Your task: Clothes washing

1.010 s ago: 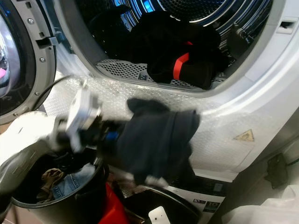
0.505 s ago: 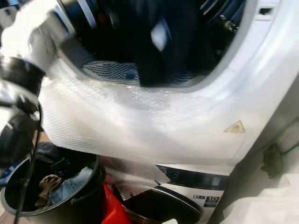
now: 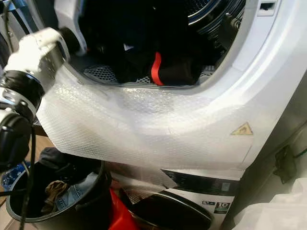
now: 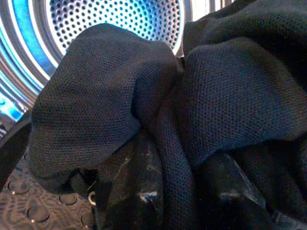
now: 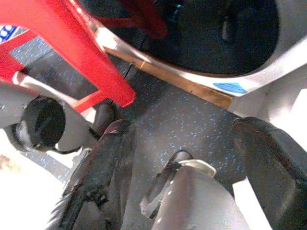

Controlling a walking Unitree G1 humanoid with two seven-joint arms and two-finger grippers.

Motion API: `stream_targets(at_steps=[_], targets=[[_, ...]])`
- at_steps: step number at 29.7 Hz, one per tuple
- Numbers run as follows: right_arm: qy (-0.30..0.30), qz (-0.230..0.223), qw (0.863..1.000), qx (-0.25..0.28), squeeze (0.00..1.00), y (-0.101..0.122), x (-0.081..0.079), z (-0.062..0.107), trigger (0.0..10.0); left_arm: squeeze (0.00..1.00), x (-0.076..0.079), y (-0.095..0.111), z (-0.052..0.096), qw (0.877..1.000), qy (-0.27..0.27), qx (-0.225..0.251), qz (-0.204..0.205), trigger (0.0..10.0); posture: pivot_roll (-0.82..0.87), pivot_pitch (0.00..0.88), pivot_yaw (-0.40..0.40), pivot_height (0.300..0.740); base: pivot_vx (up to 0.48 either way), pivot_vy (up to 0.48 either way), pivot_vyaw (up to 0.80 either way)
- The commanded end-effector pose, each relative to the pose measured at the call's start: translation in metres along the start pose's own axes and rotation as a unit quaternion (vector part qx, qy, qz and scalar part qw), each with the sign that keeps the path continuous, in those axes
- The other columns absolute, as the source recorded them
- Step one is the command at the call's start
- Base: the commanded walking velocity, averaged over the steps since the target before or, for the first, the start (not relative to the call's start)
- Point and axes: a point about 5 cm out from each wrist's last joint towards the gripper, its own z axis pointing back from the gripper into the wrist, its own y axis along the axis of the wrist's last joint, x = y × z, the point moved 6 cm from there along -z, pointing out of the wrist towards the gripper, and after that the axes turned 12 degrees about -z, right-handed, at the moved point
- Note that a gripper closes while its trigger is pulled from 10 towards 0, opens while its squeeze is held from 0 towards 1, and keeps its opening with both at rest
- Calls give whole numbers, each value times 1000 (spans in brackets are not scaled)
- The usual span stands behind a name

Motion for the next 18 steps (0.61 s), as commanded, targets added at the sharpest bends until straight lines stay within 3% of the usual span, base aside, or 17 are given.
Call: stream_targets(at_steps=[1,3,7,8,11,15,18], targets=[[-3,-13,1000,-6,0,-7,-1,2,10000,0,5,-18,3,999,-12,-34,-16,10000,-155,0,156,740,0,0,0],[-11,-20,1000,-4,0,-9,3,3,10000,0,-7,-13,2,999,34,-35,-12,10000,-164,0,158,740,0,0,0],[-20,-25,999,-3,0,-10,7,4,10000,24,-9,-11,1,998,48,-37,-13,10000,-177,0,163,740,0,0,0],[-23,-25,999,-2,0,-11,8,5,10000,953,-9,-9,0,998,47,-33,-7,10000,-187,0,164,740,0,0,0],[-30,-26,999,2,0,-11,12,6,10000,1000,-3,-5,-3,999,31,-24,-1,10000,-186,0,160,740,0,0,0],[-47,-19,999,8,0,-9,19,6,10000,1000,21,2,-10,998,-43,-12,-41,10000,-172,0,151,740,0,0,0],[-49,-15,999,10,0,-8,19,6,10000,1000,30,17,-11,996,-83,25,-12,10000,-155,0,145,740,0,0,0]])
